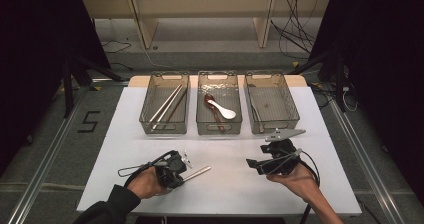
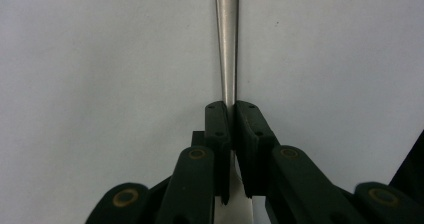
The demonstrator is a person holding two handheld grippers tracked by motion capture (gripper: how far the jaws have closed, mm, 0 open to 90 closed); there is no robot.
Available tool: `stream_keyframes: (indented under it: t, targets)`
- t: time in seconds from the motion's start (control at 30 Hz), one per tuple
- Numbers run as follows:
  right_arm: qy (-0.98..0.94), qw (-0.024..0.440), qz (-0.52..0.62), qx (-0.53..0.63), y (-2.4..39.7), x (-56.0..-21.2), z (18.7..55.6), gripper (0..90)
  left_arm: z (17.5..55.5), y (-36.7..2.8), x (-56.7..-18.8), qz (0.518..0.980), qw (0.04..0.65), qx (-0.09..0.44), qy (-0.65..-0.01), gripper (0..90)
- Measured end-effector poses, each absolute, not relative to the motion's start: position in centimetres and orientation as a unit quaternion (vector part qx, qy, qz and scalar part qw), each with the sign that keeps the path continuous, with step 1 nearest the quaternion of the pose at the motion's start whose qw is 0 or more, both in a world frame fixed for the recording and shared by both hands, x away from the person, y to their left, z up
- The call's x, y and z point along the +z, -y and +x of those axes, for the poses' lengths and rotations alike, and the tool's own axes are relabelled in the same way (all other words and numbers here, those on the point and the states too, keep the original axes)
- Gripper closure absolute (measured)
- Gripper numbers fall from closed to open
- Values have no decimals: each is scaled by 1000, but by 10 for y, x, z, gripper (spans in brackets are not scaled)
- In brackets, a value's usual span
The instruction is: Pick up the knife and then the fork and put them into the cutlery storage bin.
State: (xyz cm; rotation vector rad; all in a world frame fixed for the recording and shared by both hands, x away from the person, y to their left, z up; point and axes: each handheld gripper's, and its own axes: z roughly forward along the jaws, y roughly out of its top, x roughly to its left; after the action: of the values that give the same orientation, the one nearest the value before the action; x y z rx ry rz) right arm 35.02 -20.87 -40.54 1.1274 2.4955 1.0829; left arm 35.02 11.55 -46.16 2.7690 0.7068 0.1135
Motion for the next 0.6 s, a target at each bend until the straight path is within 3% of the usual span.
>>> stream_keyframes:
  t: [0.6]
  targets:
    - [-851, 92, 367, 363, 199, -408, 349, 291, 345, -115, -451, 962, 156, 33, -220, 843]
